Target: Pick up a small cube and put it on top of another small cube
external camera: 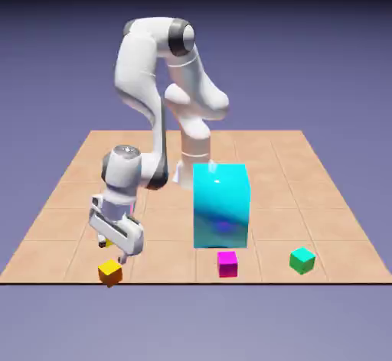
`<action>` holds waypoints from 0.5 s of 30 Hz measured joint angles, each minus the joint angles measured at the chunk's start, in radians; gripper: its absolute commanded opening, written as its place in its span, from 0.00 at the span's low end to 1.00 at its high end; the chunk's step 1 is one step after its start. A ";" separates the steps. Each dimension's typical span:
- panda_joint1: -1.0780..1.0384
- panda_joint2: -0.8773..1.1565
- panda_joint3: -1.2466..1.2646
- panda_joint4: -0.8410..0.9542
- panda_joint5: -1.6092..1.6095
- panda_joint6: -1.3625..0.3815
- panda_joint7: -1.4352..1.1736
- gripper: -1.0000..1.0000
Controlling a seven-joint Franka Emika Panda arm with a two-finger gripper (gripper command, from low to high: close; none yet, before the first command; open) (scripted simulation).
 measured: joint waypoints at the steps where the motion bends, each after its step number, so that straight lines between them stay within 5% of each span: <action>1: 0.019 0.036 -0.024 0.021 -0.016 0.019 0.017 0.50; 3: 0.057 0.109 -0.072 0.063 -0.047 0.056 0.050 0.50; 4: 0.064 0.123 -0.081 0.071 -0.054 0.063 0.057 0.00; 15: 0.020 -0.184 -0.066 -0.172 0.144 -0.002 -0.190 0.00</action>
